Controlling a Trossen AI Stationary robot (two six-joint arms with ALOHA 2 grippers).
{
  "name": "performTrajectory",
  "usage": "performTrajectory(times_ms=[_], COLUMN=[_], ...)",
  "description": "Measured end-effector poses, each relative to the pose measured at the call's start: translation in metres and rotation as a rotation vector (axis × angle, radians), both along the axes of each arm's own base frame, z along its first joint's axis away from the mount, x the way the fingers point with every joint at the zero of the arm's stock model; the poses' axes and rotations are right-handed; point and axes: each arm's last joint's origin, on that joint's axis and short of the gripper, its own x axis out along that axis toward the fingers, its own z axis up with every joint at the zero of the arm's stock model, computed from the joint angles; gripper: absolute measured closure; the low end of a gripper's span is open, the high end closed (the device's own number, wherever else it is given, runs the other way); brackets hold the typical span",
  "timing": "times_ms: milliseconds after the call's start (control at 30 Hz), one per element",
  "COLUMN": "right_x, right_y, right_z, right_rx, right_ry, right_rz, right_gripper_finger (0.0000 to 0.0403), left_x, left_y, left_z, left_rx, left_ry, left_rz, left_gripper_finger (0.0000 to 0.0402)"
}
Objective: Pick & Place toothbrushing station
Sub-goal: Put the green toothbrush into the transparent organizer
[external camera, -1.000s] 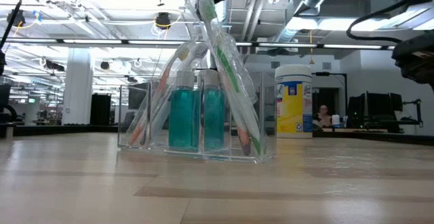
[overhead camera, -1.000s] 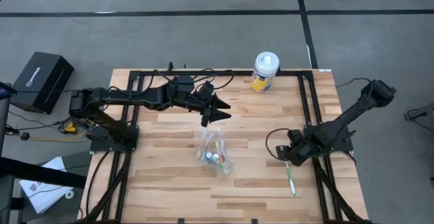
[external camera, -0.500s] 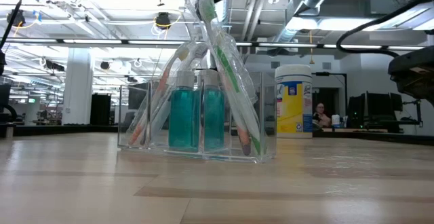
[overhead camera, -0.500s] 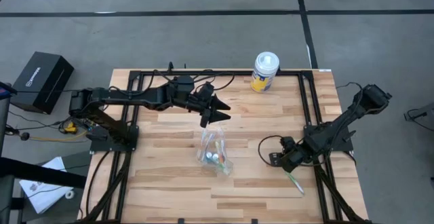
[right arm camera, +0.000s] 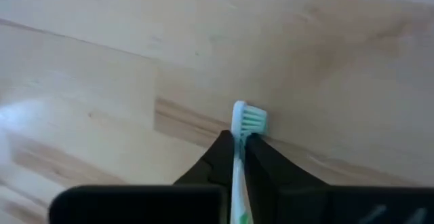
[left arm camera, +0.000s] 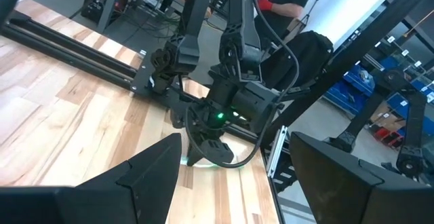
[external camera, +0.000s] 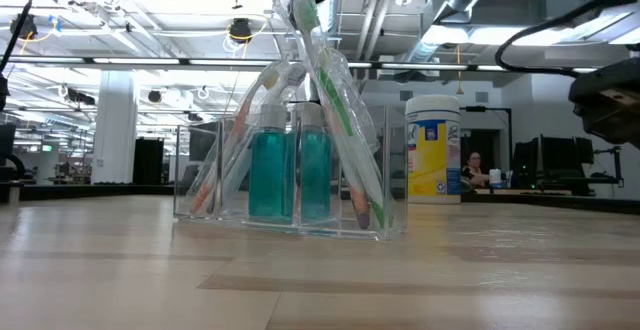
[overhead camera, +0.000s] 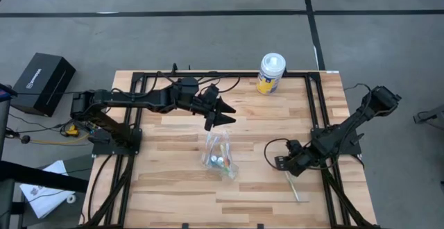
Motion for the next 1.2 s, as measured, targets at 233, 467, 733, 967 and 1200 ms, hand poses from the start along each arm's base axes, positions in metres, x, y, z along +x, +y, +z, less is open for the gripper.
performTrajectory(times_ms=[233, 467, 733, 967, 1200], right_x=[0.011, 0.022, 0.032, 0.037, 0.059], right_y=[-0.007, -0.032, -0.075, -0.108, -0.128], right_z=[0.01, 0.039, 0.095, 0.154, 0.193], right_rx=[-0.085, -0.232, -0.488, -0.729, -0.785], right_ry=[-0.205, -0.468, -0.835, -0.982, -1.02], right_rz=[-0.097, -0.188, -0.252, -0.222, -0.095], right_gripper_finger=[0.0398, 0.0401, 0.0402, 0.0403, 0.0403], left_x=[0.001, 0.001, 0.001, 0.001, -0.002], left_y=[0.0, 0.002, 0.002, 0.007, 0.018], left_z=[0.004, 0.011, 0.014, 0.015, 0.022], left_rx=[0.008, 0.008, -0.014, -0.034, -0.075], left_ry=[-0.04, -0.116, -0.138, -0.145, -0.202], left_rz=[0.0, 0.006, 0.008, 0.027, 0.029], left_gripper_finger=[0.0133, 0.0133, 0.0133, 0.0133, 0.0133])
